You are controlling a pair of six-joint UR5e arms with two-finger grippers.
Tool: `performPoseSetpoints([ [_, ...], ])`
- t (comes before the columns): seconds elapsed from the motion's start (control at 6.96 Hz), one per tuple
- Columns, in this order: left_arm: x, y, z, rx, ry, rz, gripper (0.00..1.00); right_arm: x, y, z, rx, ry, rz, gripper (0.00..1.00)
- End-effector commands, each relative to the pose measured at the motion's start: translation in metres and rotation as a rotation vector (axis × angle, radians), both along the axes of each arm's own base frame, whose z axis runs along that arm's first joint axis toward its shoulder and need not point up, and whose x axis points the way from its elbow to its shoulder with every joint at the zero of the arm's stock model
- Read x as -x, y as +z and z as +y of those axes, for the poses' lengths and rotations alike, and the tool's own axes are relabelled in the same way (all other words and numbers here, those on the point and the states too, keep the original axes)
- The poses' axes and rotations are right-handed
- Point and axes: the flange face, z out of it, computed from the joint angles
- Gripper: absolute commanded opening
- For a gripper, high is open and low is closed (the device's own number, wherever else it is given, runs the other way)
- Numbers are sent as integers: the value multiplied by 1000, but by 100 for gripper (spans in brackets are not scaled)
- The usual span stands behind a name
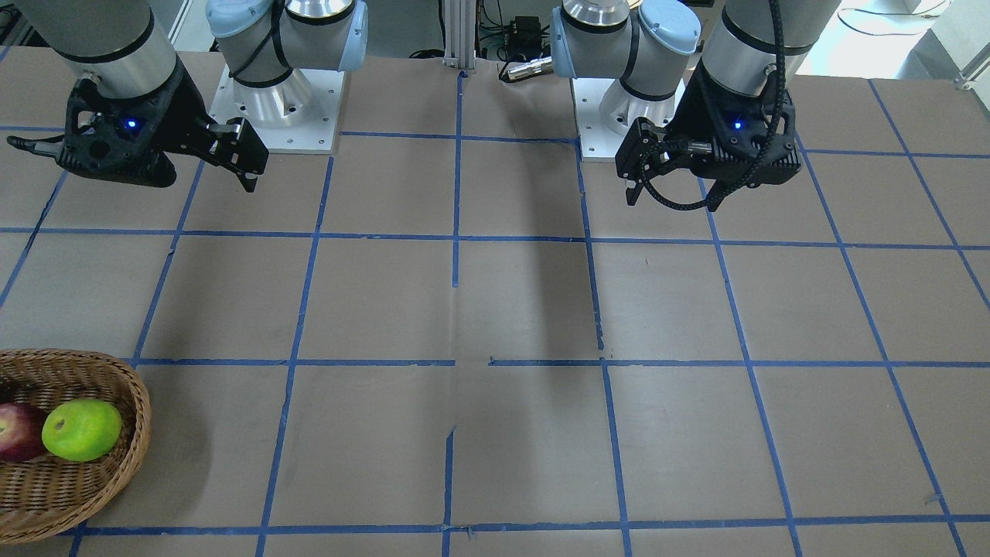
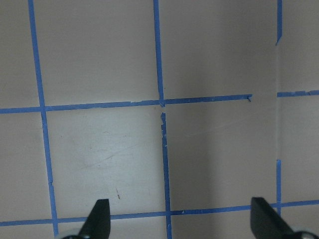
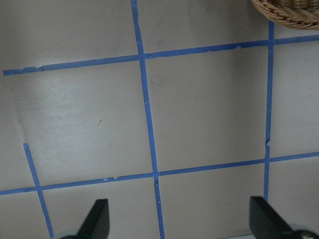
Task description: Put all apples into basket
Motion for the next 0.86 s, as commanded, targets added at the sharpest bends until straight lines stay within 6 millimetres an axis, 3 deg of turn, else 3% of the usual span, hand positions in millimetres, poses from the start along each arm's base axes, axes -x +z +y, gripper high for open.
performPoseSetpoints([
  [0.0, 0, 0, 0, 0, 2, 0, 100, -7, 26, 24, 53, 16, 0, 100],
  [0.14, 0, 0, 0, 0, 1, 0, 100, -14, 35, 31, 82, 35, 0, 100],
  [0.43, 0, 0, 0, 0, 2, 0, 100, -26, 30, 31, 96, 38, -106, 100],
  [0.72, 0, 0, 0, 0, 1, 0, 100, -20, 27, 39, 105, 89, -60, 100],
])
